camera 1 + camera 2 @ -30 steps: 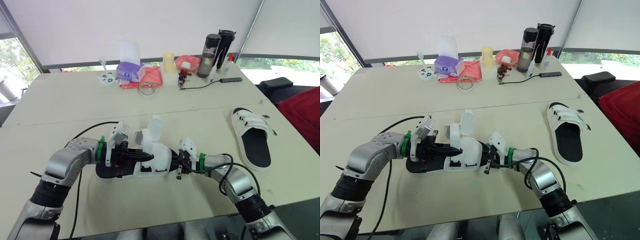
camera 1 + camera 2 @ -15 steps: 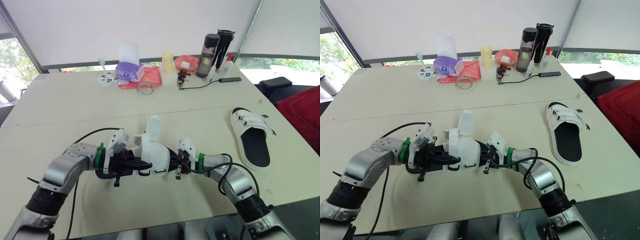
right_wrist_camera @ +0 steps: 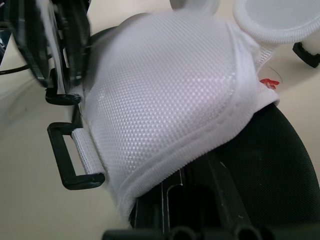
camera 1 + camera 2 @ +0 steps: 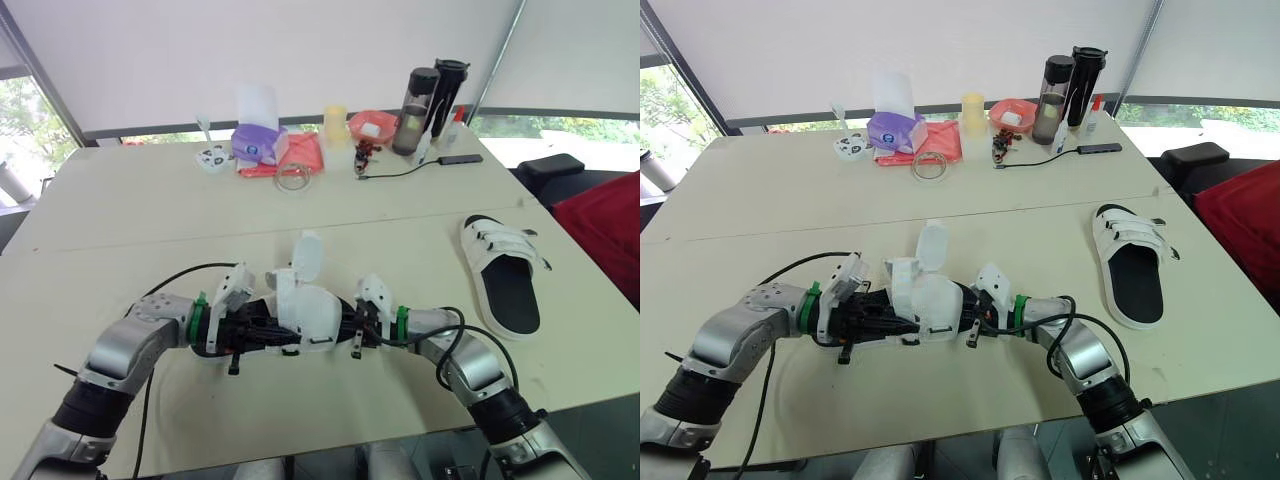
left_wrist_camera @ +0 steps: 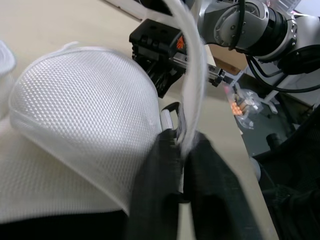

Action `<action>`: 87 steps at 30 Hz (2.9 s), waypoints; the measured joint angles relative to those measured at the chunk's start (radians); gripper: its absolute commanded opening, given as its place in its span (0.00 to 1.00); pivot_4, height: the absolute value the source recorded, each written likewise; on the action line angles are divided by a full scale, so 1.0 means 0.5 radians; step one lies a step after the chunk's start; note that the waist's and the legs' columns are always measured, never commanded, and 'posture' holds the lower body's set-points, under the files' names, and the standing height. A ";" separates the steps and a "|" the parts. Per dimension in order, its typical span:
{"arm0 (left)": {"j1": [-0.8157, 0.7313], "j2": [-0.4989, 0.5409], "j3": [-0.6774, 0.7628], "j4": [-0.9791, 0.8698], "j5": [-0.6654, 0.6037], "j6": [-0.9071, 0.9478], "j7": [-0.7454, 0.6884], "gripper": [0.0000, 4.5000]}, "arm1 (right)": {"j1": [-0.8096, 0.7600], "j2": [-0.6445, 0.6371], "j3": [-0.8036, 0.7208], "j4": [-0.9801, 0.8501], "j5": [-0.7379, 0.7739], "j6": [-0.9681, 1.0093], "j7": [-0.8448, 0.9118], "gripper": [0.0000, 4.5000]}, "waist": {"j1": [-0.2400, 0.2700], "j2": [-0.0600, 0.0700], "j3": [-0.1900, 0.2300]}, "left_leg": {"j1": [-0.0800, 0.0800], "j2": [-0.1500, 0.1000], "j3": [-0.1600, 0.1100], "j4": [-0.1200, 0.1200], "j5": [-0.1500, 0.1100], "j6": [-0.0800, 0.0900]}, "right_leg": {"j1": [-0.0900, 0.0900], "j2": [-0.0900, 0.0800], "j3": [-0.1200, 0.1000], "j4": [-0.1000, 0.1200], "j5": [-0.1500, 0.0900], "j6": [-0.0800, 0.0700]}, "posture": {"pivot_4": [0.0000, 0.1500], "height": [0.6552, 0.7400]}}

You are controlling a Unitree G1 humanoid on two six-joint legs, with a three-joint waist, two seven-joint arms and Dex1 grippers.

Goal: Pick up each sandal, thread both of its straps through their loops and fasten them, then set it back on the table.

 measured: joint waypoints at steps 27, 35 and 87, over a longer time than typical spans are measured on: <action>0.987 0.012 0.543 -0.909 -0.388 0.261 0.731 0.99 | -0.020 0.012 0.015 0.080 -0.004 -0.071 0.031 0.00 | -0.007 0.004 -0.008 | -0.003 0.003 0.003 0.000 -0.003 -0.004 | -0.009 -0.006 0.003 -0.014 -0.001 0.000 | 1.00 1.00; 1.006 0.012 0.349 -0.782 -0.209 0.137 0.704 0.99 | -0.028 0.014 0.023 0.088 -0.008 -0.072 0.041 0.00 | -0.009 0.005 -0.009 | -0.005 0.004 0.005 -0.002 -0.003 -0.005 | -0.015 -0.007 0.003 -0.014 -0.001 0.000 | 1.00 1.00; 0.462 -0.227 0.040 -0.055 0.026 -0.039 0.466 0.59 | 0.015 0.010 0.002 0.065 -0.037 -0.070 0.020 0.00 | 0.008 0.024 -0.032 | -0.016 0.005 0.005 -0.001 -0.003 -0.004 | -0.015 -0.008 -0.002 -0.036 0.000 -0.001 | 1.00 1.00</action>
